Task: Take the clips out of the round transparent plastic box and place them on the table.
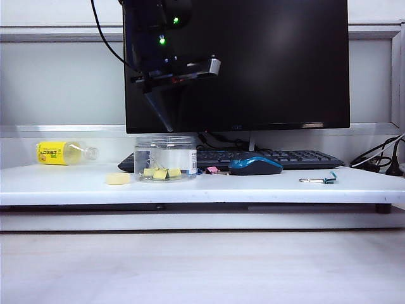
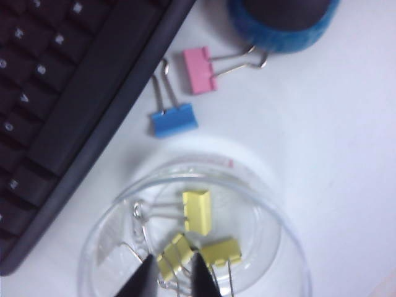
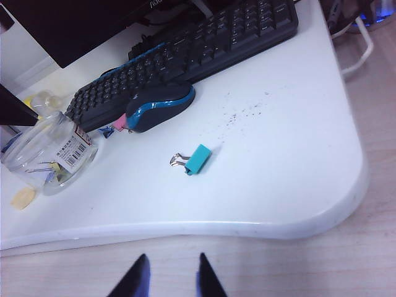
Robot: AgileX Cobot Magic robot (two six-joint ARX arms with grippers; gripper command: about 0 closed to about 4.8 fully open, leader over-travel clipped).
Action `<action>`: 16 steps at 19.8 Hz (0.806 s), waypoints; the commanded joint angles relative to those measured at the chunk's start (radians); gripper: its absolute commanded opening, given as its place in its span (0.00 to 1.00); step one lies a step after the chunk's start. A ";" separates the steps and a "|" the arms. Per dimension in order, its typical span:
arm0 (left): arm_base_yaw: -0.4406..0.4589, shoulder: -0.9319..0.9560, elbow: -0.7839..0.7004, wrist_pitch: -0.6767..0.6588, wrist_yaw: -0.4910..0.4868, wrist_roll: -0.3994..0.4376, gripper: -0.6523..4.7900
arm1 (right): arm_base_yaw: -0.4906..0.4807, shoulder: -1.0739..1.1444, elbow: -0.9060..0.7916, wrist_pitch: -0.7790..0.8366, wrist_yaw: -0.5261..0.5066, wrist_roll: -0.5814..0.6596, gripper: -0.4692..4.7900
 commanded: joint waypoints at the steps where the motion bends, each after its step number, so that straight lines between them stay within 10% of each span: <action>1: -0.003 0.005 0.000 -0.019 0.011 -0.003 0.34 | 0.000 0.000 0.002 0.008 0.001 -0.005 0.29; 16: 0.002 0.101 0.000 -0.025 0.028 -0.007 0.48 | 0.000 0.000 0.002 0.006 -0.009 -0.005 0.29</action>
